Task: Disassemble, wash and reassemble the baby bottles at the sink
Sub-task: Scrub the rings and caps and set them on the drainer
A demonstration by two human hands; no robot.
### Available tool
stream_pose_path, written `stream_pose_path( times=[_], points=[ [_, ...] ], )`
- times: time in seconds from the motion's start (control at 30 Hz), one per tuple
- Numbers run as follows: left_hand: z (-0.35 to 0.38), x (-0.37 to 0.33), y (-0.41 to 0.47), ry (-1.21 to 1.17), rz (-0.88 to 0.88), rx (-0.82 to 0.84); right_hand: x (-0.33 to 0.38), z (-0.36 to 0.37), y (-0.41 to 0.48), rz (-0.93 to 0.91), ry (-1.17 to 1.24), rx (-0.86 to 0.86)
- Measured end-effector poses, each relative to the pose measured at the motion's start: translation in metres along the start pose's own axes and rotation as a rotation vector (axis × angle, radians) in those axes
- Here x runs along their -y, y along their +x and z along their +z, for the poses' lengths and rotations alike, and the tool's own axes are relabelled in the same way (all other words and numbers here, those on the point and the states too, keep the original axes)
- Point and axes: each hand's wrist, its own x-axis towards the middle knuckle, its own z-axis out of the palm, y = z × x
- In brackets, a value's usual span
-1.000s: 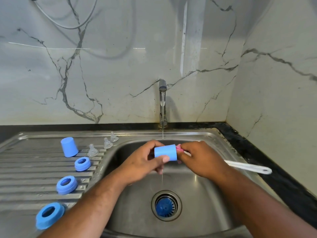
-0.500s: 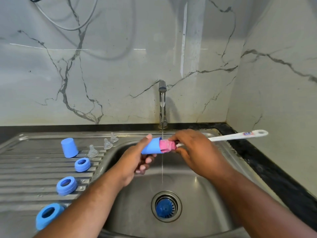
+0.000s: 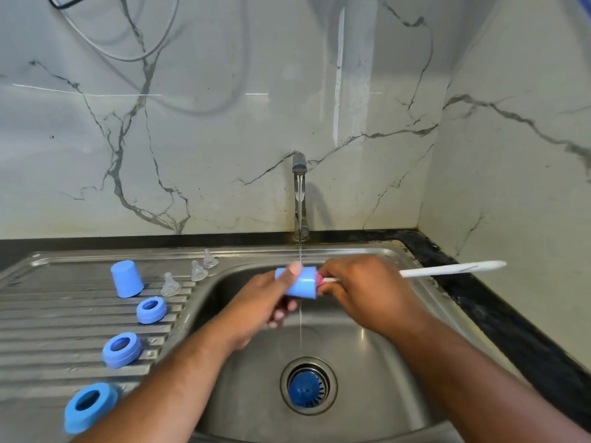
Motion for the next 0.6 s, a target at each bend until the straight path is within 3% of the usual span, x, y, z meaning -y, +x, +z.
stream_pose_path(
  times=[0.07, 0.2, 0.33, 0.37, 0.43, 0.5, 0.6],
  points=[
    [0.005, 0.005, 0.002, 0.054, 0.047, 0.066, 0.002, 0.005, 0.001, 0.076, 0.028, 0.046],
    [-0.006, 0.004, 0.006, 0.38, 0.305, 0.127, -0.01, 0.007, 0.0, 0.305, 0.48, 0.206],
    [-0.003, 0.007, 0.005, 0.434, 0.406, 0.124, -0.01, 0.006, -0.003, 0.357, 0.743, 0.265],
    [-0.003, 0.009, 0.005, 0.415, 0.386, 0.117, -0.013, 0.006, -0.003, 0.318, 0.694, 0.232],
    [-0.002, 0.011, 0.003, 0.29, 0.295, 0.095, -0.021, 0.011, -0.001, 0.151, 0.344, 0.103],
    [0.004, 0.011, 0.003, 0.006, 0.156, 0.022, -0.022, 0.011, 0.0, -0.047, 0.068, -0.052],
    [-0.002, 0.012, 0.009, -0.167, 0.034, -0.182, -0.026, 0.003, 0.003, -0.135, 0.012, -0.126]
  ],
)
